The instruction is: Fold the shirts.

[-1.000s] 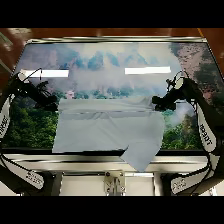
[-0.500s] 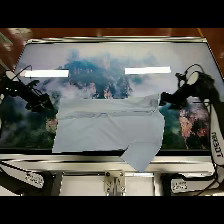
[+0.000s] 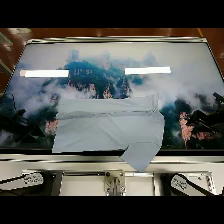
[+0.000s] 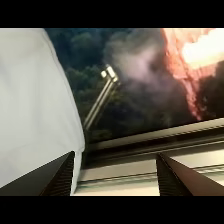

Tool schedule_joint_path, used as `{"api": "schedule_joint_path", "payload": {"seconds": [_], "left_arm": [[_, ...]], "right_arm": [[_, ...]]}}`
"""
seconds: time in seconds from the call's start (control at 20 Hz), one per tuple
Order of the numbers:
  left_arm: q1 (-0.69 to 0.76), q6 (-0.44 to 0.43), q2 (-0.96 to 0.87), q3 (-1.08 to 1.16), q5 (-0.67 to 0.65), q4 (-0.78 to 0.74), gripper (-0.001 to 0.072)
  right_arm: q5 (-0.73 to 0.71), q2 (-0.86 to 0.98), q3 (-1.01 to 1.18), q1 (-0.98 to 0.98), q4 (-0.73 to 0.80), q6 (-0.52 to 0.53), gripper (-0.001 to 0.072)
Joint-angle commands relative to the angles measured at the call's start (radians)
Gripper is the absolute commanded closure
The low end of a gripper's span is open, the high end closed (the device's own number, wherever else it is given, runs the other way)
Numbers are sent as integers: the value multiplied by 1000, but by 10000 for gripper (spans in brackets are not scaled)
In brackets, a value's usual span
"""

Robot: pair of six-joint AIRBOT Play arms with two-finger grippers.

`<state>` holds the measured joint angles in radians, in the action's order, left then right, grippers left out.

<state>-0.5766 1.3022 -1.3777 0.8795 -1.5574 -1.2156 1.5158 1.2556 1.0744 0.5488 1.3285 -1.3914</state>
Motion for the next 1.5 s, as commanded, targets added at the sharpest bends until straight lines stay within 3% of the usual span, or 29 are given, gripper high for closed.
{"api": "schedule_joint_path", "payload": {"seconds": [0.0,0.25,0.7,0.75,0.8,0.9,1.0,1.15,1.3,1.45], "left_arm": [[-58,-65,47,-219,106,37,155],[-18,-83,40,-300,206,101,156],[53,-61,-2,-309,269,155,163],[78,-37,-13,-314,290,155,211],[98,-18,-19,-315,311,154,306],[125,-7,-19,-314,327,155,550],[120,-14,-19,-313,312,156,637],[116,-68,-1,-312,285,159,656],[116,-80,45,-312,289,159,655],[116,-80,72,-312,292,159,655]], "right_arm": [[-34,-38,-106,43,-73,38,79],[-89,-38,-142,34,-110,41,79],[-88,-38,-142,34,-108,43,79],[-87,-38,-142,34,-108,43,79],[-81,-38,-142,34,-108,43,79],[-64,-38,-163,33,-107,43,79],[-33,-38,-233,33,-113,70,80],[-7,-100,-382,11,-234,166,81],[-134,-219,-535,-68,-214,119,82],[-186,-226,-671,-137,-275,109,85]]}}
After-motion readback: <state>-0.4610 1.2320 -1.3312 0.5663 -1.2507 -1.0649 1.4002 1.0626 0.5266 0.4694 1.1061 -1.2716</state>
